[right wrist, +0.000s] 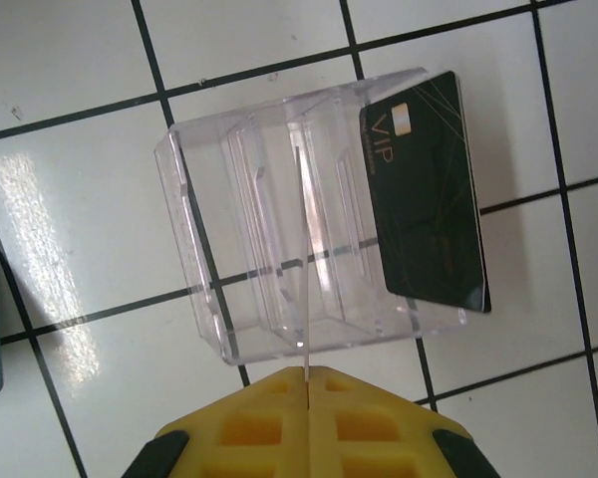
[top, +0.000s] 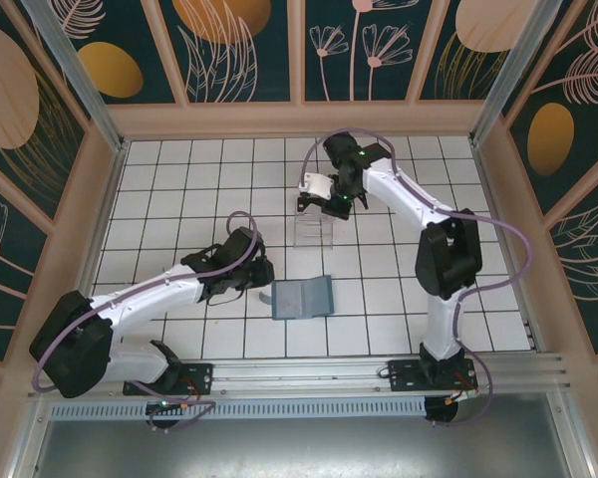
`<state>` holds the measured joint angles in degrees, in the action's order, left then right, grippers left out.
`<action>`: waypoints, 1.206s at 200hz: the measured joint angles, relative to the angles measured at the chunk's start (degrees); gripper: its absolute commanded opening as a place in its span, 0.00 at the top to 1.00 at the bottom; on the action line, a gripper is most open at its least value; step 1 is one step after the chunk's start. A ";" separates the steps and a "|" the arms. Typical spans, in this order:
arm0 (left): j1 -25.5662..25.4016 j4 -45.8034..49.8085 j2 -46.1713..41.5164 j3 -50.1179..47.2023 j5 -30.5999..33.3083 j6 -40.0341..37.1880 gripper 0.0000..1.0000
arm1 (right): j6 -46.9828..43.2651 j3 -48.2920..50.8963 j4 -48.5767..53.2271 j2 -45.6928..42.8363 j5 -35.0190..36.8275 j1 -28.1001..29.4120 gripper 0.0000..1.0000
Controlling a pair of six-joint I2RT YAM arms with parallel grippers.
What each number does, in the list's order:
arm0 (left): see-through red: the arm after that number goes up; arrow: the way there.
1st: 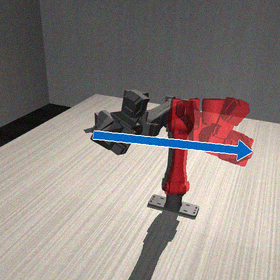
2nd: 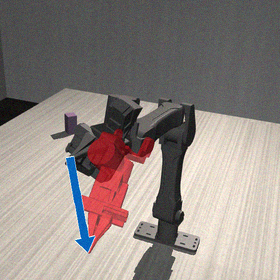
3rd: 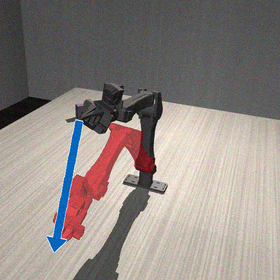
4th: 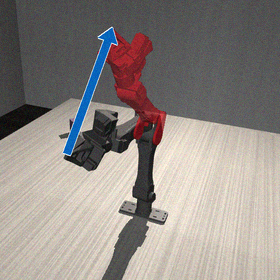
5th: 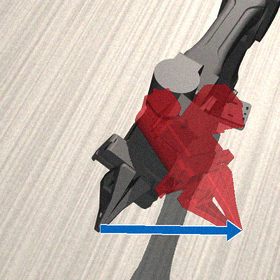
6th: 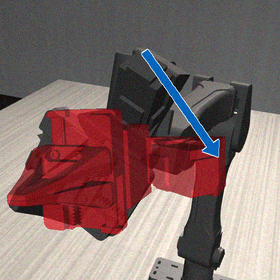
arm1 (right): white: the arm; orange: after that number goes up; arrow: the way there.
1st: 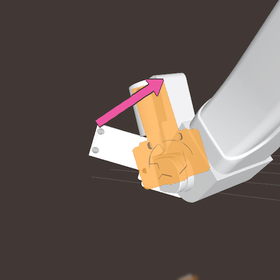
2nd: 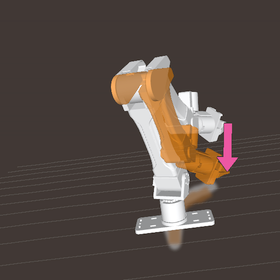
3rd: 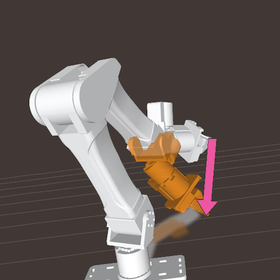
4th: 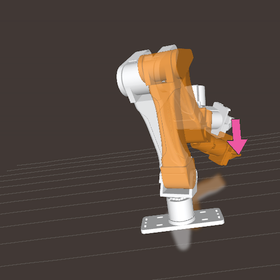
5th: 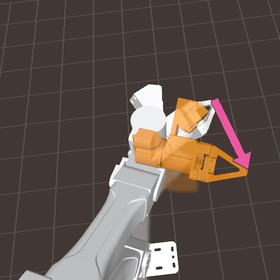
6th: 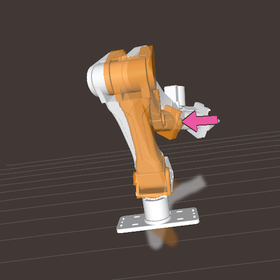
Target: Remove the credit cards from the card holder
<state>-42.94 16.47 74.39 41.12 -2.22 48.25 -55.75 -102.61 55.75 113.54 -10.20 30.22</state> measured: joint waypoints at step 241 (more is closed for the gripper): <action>0.09 -1.25 -1.60 -1.51 0.22 -0.70 0.80 | -5.14 -13.07 9.14 12.07 8.87 5.01 1.00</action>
<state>-42.85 15.22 72.79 39.62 -2.00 47.55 -60.88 -115.68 64.88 125.60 -1.32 35.22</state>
